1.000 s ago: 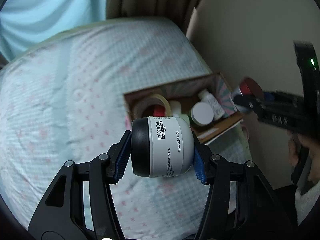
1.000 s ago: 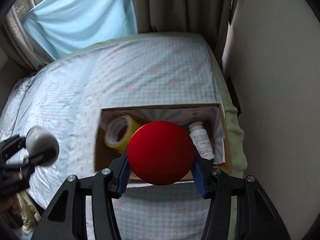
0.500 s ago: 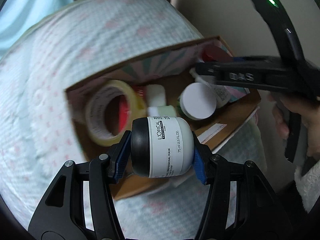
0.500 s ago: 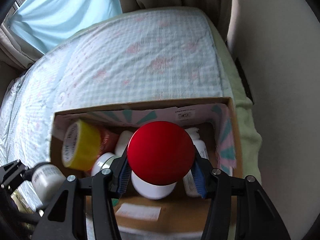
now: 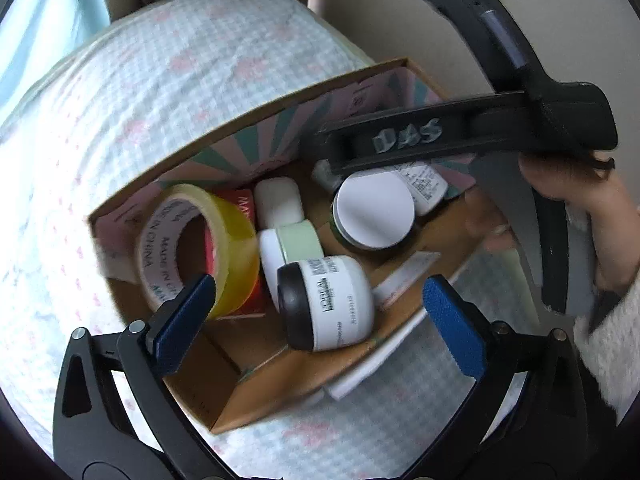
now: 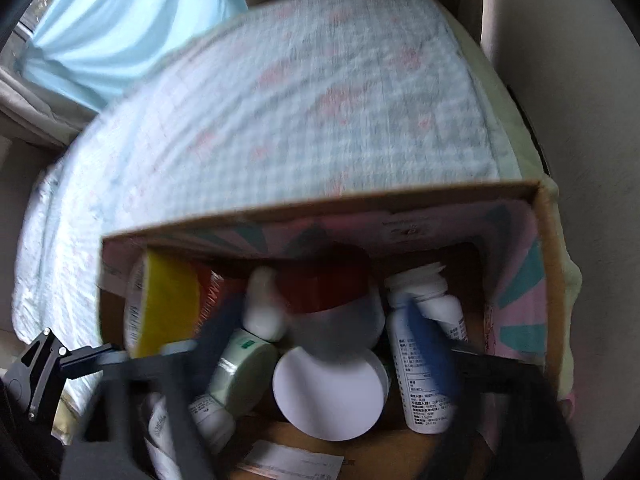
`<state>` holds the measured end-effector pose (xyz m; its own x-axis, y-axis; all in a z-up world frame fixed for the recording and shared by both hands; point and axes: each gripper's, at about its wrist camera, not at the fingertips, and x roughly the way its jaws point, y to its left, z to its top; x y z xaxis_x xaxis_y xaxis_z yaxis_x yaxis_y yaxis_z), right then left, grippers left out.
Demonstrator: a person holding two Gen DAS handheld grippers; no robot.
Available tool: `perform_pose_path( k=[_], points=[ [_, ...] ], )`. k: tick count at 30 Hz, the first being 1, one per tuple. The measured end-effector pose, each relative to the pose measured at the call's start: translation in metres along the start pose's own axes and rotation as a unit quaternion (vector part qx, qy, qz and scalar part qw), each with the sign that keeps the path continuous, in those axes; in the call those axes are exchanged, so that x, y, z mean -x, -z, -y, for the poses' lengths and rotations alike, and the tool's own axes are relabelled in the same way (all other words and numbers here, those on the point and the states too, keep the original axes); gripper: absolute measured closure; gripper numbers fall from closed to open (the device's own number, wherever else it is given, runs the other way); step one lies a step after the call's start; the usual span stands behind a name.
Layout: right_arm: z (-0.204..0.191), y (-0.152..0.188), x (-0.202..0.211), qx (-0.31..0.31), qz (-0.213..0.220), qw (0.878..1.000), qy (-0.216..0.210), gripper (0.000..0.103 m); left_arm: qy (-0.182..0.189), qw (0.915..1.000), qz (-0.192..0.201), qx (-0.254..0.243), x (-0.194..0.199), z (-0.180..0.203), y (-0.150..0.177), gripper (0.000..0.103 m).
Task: Organize rigid objects
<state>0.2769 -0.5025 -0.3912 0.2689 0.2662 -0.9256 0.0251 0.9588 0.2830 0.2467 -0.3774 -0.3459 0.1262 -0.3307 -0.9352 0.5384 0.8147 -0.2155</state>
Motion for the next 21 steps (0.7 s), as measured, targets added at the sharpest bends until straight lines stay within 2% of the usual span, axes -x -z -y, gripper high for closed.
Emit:
perform_pose_path(
  k=[7, 21],
  points=[
    [0.006, 0.005, 0.029, -0.04, 0.022, 0.999, 0.013, 0.0, -0.001, 0.9996, -0.011, 0.025, 0.01, -0.017, 0.007, 0.0],
    [-0.025, 0.013, 0.071, -0.039, 0.042, 0.998, 0.034, 0.0, -0.009, 0.9988, 0.032, 0.036, 0.073, -0.025, 0.017, 0.0]
  ],
)
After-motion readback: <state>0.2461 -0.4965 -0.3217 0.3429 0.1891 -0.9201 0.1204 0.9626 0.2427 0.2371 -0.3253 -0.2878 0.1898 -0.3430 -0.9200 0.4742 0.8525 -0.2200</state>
